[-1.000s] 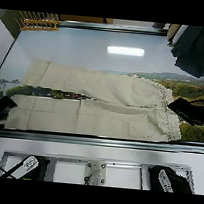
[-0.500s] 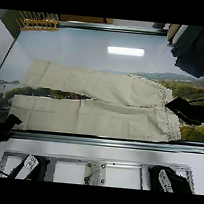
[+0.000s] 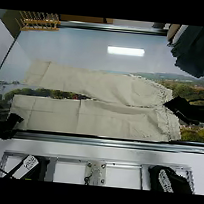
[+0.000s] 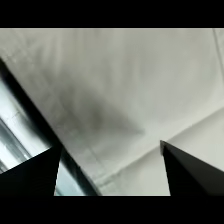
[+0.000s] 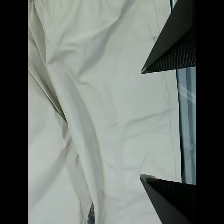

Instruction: Fold the clothes and pants, and hang the long-sleeved shirts on hangers.

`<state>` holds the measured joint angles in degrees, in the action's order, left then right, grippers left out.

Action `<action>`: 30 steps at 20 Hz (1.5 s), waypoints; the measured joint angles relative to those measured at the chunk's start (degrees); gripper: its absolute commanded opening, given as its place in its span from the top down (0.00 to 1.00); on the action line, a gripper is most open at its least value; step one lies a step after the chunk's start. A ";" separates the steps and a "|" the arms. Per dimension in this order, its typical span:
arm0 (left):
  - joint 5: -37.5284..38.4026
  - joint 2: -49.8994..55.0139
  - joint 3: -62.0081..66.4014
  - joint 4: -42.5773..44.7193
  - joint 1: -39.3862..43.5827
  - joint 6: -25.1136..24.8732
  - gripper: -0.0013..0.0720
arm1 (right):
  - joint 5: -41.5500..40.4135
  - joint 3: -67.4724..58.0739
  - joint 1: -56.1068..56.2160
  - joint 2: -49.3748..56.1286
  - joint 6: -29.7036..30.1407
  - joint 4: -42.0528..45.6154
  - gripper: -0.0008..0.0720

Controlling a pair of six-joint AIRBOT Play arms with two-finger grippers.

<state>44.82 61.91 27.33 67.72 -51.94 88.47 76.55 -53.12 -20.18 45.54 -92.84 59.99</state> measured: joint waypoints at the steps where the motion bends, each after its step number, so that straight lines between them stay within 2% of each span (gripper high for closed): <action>1: -0.70 0.17 0.00 -0.81 0.26 -0.48 0.26 | 0.00 0.00 0.00 0.00 0.00 -0.28 0.03; 2: -1.36 0.37 -0.04 -1.40 0.63 -0.72 0.54 | 0.02 0.00 0.00 0.00 0.00 -0.46 0.03; 3: -1.60 0.48 -0.04 -1.77 1.14 -0.90 0.77 | 0.00 0.00 0.00 0.00 0.00 -0.66 0.03; 4: -2.27 0.50 0.26 -2.27 1.77 -1.05 0.94 | 0.02 0.00 -0.02 0.00 0.00 -0.74 0.03; 5: -2.64 0.55 0.81 -2.49 2.62 -1.14 0.98 | 0.00 -0.02 -0.04 -0.02 0.00 -0.85 0.03; 11: 0.37 0.57 8.07 -3.04 7.43 -4.11 0.98 | 2.80 1.99 -7.21 -0.11 0.00 5.09 0.03; 14: 1.95 0.59 10.40 -2.91 9.53 -5.64 0.98 | 3.85 8.02 -16.70 -0.39 -0.02 9.64 0.03; 18: 2.84 0.59 11.41 -2.86 11.32 -6.56 0.98 | 0.28 18.64 -27.12 -0.46 -1.18 12.00 0.03; 24: 3.69 0.59 11.74 -2.86 11.89 -6.95 0.98 | -7.63 27.56 -32.76 0.31 -1.20 11.74 0.03; 30: 4.83 0.59 11.78 -2.86 11.93 -7.10 0.98 | -13.66 30.60 -33.40 4.28 6.82 3.39 0.03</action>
<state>49.65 62.50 39.11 64.86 -40.01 81.36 62.89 -22.52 -53.58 49.82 -86.02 63.37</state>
